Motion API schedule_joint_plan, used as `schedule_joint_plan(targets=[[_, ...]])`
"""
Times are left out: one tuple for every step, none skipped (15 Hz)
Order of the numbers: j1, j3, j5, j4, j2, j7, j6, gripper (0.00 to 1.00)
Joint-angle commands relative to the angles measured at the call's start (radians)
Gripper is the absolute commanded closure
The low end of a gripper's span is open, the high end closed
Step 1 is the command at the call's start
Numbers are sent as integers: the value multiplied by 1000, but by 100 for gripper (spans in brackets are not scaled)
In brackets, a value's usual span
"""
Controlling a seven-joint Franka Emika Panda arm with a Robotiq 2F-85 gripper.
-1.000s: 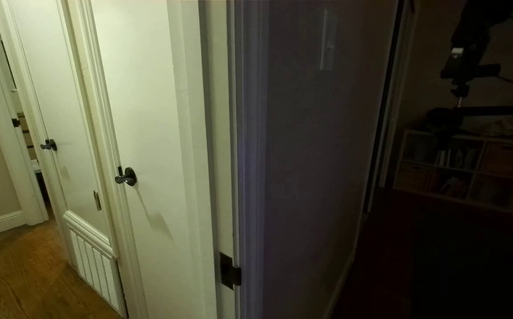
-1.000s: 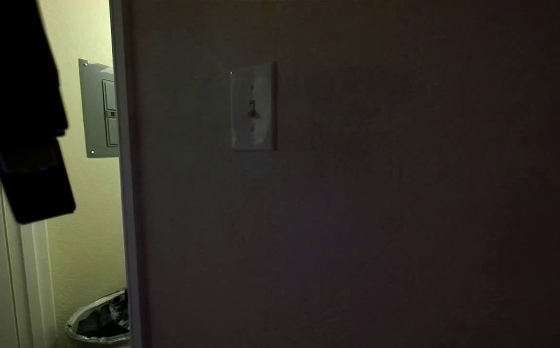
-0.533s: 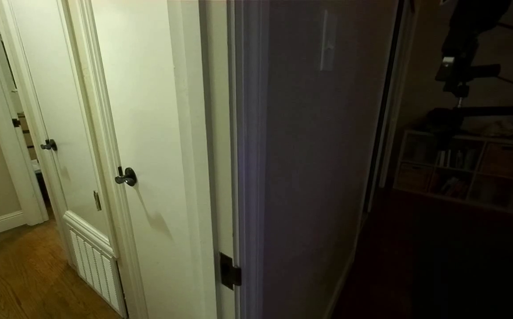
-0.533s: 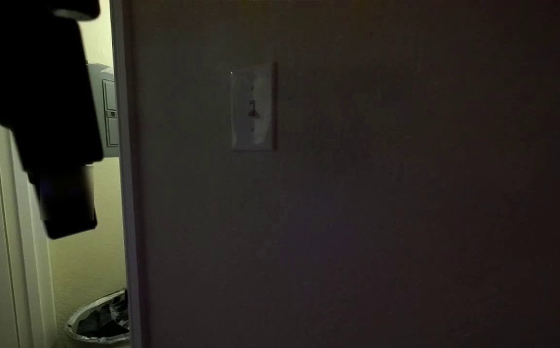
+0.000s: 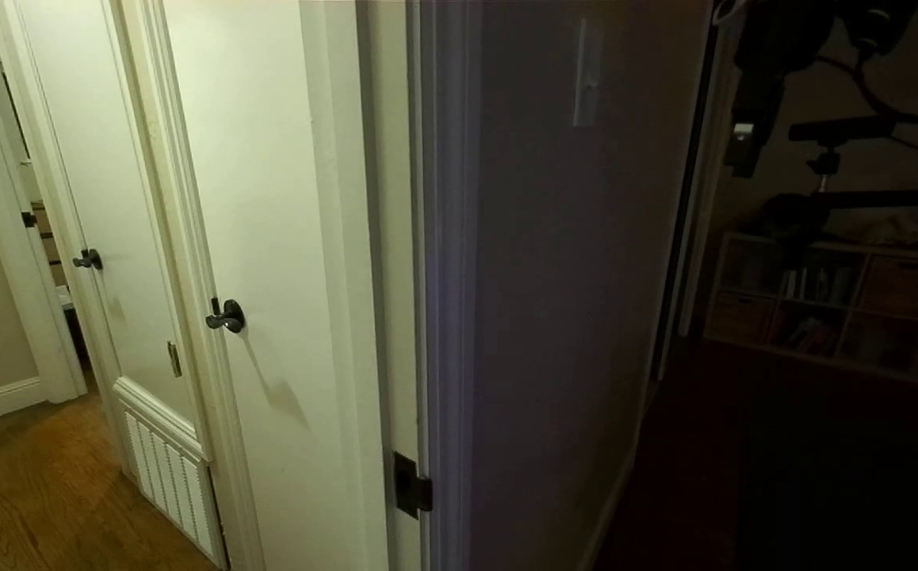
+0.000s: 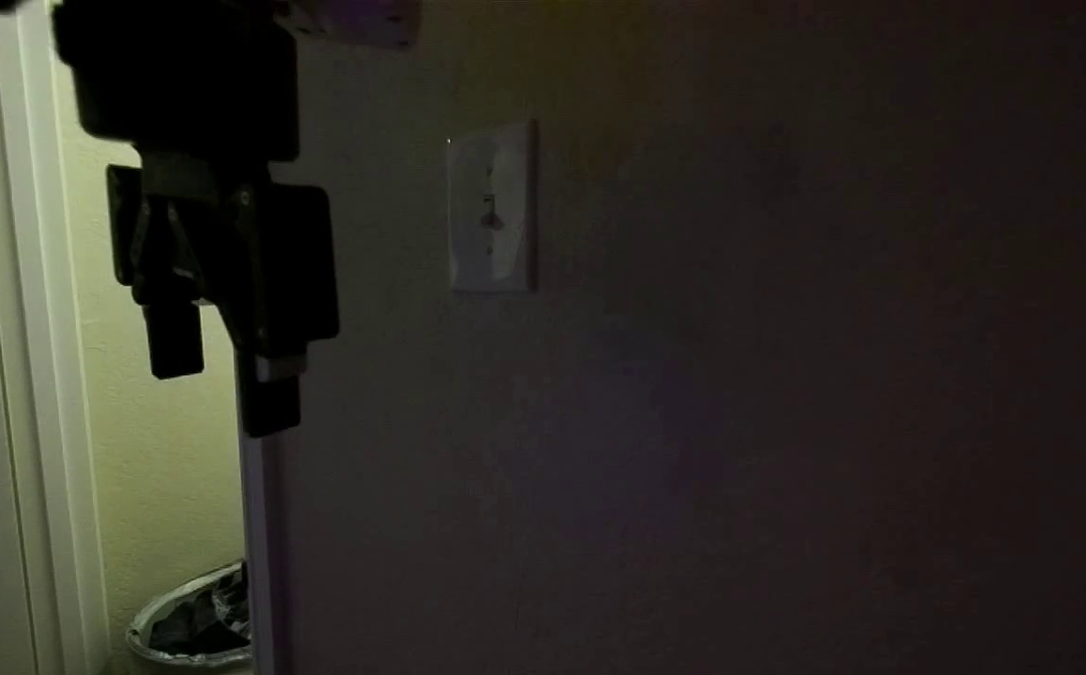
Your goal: Turn on the light
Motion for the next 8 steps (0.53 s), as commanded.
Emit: schedule_joint_plan(targets=[[5,27,13,63,38,-36,58,0],[5,34,17,73,40,-35,92,0],[4,40,21,82,42,-34,118,0],[4,43,29,88,44,-35,149,0],[4,46,36,92,43,-36,179,0],[5,47,44,95,43,-36,211,0],[5,48,49,98,43,-37,236,0],[5,46,58,102,46,-45,264,1]])
